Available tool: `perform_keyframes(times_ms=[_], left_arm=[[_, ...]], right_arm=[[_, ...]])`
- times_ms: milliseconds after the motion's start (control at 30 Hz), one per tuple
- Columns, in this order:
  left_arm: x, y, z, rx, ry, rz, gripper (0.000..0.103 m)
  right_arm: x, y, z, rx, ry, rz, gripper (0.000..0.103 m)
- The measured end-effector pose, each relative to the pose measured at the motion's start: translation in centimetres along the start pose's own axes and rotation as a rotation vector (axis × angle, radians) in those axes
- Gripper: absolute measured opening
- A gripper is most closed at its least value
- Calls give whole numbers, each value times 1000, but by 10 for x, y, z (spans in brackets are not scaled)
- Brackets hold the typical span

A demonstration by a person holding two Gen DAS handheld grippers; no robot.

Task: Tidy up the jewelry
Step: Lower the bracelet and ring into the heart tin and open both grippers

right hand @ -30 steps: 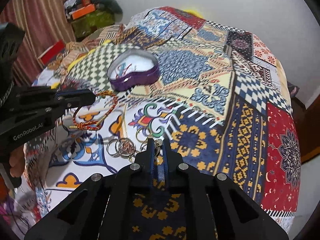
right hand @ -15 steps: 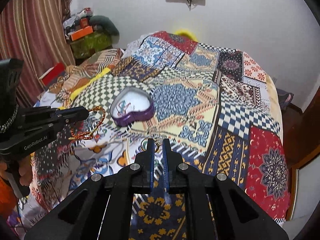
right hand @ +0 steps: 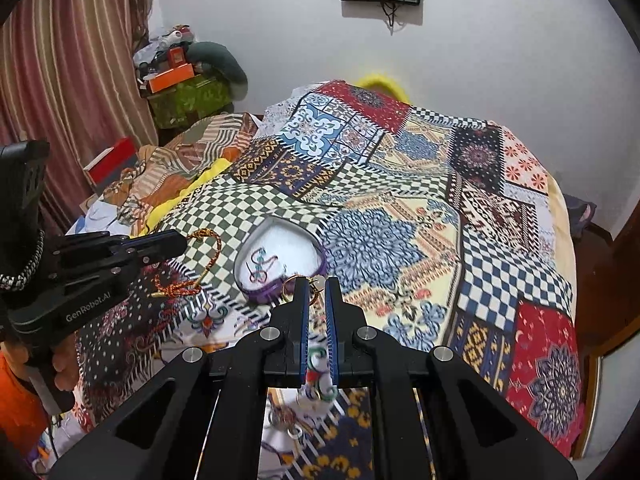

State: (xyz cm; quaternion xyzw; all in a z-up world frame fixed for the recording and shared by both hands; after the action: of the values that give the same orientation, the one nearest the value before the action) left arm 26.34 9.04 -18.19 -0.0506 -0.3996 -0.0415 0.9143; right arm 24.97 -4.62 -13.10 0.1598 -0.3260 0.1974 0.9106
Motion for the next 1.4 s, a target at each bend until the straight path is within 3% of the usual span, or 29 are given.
perform_keyframes(times_ms=[333,900,1400], left_arm=[[4,10,-33,14,32,-11,1],[10,15,-103,15,113,-37,1],[11,16,-103,-12,110,-38,2]], right_arm=[[18,11,-37,28,38,4,7],[27,0,-109,9,203,-15,7],[18,11,-124,31,259,16,7]])
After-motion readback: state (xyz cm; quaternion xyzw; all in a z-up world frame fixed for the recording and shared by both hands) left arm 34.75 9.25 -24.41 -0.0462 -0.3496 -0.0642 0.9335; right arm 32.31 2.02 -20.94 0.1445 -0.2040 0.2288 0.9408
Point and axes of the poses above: each gripper's, at about its wrist camera, not at the fingertips, and z roughly against the way its jaws point, y to its left, x to its top, the point moved 4 cm from there along -z, roughly the way its jaws point, and after that the axes turned 10 degrees about -z, right-handed, at the moved point
